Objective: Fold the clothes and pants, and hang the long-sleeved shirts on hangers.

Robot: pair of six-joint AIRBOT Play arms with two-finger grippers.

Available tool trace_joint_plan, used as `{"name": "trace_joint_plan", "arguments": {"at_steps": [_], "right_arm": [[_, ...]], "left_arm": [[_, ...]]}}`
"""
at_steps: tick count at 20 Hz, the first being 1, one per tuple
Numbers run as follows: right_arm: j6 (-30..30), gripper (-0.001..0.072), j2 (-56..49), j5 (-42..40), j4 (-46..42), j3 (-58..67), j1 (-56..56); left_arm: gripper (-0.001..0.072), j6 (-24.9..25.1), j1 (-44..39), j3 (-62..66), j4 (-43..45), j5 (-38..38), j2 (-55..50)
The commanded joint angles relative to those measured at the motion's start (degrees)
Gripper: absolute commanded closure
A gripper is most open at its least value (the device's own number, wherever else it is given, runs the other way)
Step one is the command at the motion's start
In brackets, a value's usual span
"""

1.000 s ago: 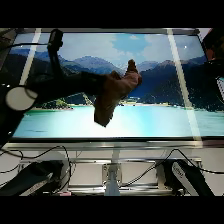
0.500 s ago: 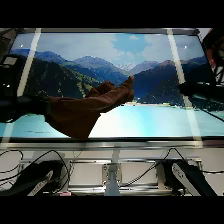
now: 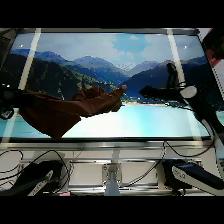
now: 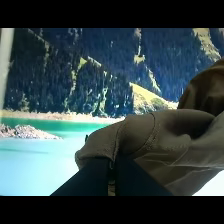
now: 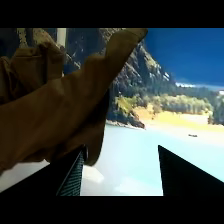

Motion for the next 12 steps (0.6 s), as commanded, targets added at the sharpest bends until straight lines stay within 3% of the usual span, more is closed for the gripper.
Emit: {"name": "trace_joint_plan", "arguments": {"at_steps": [1, 4, 12], "right_arm": [[1.6, 0.0233, -11.13, -3.54, 6.47, 5.11, 3.37], [2.54, 0.0232, -19.3, 0.31, 7.85, 13.81, 3.19], [12.72, 0.0268, -34.01, 9.11, 7.21, 28.87, 3.21]], "left_arm": [[0.0691, -0.42, 0.07, -0.02, 1.25, 1.42, 0.04], [0.069, -0.42, 0.07, -0.02, 1.25, 1.42, 0.04], [0.069, -0.44, 0.04, -0.02, 0.15, 1.55, -1.7]]}}
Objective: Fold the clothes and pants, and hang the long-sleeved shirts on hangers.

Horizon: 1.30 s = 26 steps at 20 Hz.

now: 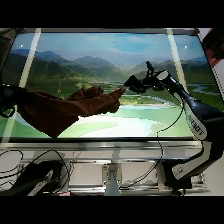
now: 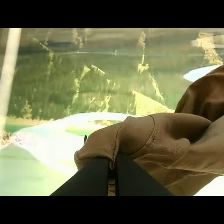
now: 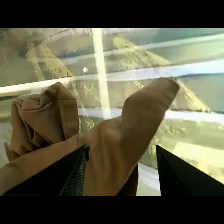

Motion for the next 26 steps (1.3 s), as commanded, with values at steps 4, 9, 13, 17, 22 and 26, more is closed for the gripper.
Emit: {"name": "trace_joint_plan", "arguments": {"at_steps": [4, 9, 13, 17, 22, 26], "right_arm": [[9.25, 0.0268, -5.53, 3.39, -5.11, 3.87, 0.07], [10.58, 0.0345, -5.97, 1.53, -4.96, 3.87, 0.24], [10.64, 0.0348, -5.97, -0.22, -3.17, 3.87, 0.81], [10.69, 0.0411, -5.97, -3.02, -1.88, 3.87, 2.27], [10.8, 0.0511, -5.99, -3.5, -2.29, 3.85, 3.23], [10.73, 0.0673, -5.99, -4.68, -2.38, 3.87, 3.32]], "left_arm": [[0.069, -0.04, 0.02, -0.02, -0.52, 0.2, -2.45], [0.069, -0.02, 0.02, -0.02, -1.42, 0.22, -4.48], [0.069, -0.02, 0.0, -0.02, -2.01, 0.96, -6.27], [0.069, -0.46, 0.0, -0.02, -2.03, 2.86, -6.86], [0.069, -1.36, 0.0, -0.02, -2.01, 2.99, -6.86], [0.069, -2.58, 0.0, -0.02, -2.01, 2.99, -6.86]]}}
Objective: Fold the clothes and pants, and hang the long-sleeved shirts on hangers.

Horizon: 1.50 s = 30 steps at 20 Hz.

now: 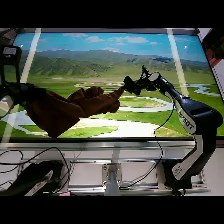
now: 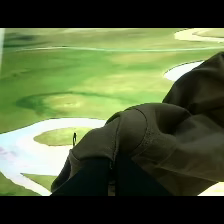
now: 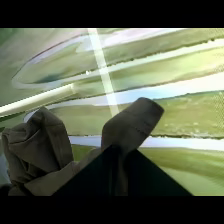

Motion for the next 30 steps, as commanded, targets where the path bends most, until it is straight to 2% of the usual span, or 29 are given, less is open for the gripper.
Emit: {"name": "trace_joint_plan", "arguments": {"at_steps": [1, 4, 7, 9, 12, 17, 19, 21, 27, 30], "right_arm": [[-0.28, 0.0698, 0.0, -1.77, -0.09, 0.02, 0.2], [-0.96, 0.0699, 0.11, -2.47, -0.07, 0.02, 0.15], [-8.0, 0.0699, 1.92, -2.45, -0.02, 0.02, -0.35], [-11.26, 0.0699, 5.44, -2.51, -0.07, 0.02, -1.66], [-15.78, 0.0699, 13.62, -3.34, -1.31, 0.02, -5.46], [-16.33, 0.0699, 32.94, -5.31, -9.46, 0.02, -15.54], [-19.76, 0.07, 40.83, -5.25, -9.46, 0.02, -19.23], [-23.28, 0.0699, 48.46, -5.33, -9.68, 0.02, -22.38], [-24.72, 0.07, 66.86, -5.25, -18.64, 0.02, -28.79], [-24.74, 0.0699, 73.66, -3.41, -19.39, 0.02, -28.76]], "left_arm": [[0.069, -0.85, 0.0, -0.02, 0.02, 0.17, -0.02], [0.069, -0.85, 0.0, -0.02, 0.02, 0.17, -0.02], [0.069, -0.9, 0.0, -0.02, 0.02, 2.6, 0.0], [0.069, -3.5, 0.02, 0.0, 0.07, 7.89, 0.02], [0.069, -12.02, 0.04, 0.0, 0.74, 18.86, 0.2], [0.069, -26.49, 0.57, 0.02, 1.33, 43.12, 3.98], [0.0691, -29.33, 0.72, 0.04, 1.36, 51.89, 6.21], [0.0691, -29.53, 0.72, 0.04, 1.31, 57.53, 8.79], [0.0691, -29.53, 0.72, 0.04, 1.33, 58.03, 18.29], [0.069, -29.51, 0.72, 0.04, 1.31, 57.99, 23.54]]}}
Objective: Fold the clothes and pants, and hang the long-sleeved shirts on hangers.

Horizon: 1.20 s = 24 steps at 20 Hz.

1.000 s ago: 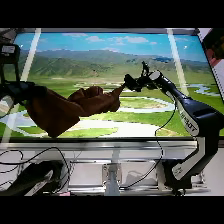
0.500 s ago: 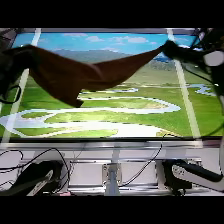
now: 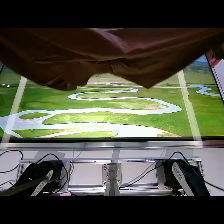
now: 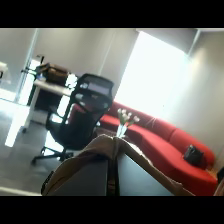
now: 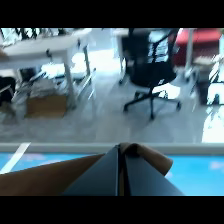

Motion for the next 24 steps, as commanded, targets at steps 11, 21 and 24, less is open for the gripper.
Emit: {"name": "trace_joint_plan", "arguments": {"at_steps": [11, 21, 24], "right_arm": [[4.79, 0.0699, 10.58, 35.41, -2.25, -3.89, -1.01], [4.72, 0.0699, -17.27, 14.88, 9.2, -20.52, -0.96], [4.7, 0.0699, -25.22, 8.76, 13.97, -20.52, -0.94]], "left_arm": [[0.069, -0.13, 0.04, -7.61, -8.5, -51.43, 8.39], [0.069, -0.35, 0.07, -31.06, -12.13, 17.4, -13.27], [0.069, -0.35, 0.07, -31.06, -12.17, 35.17, -25.44]]}}
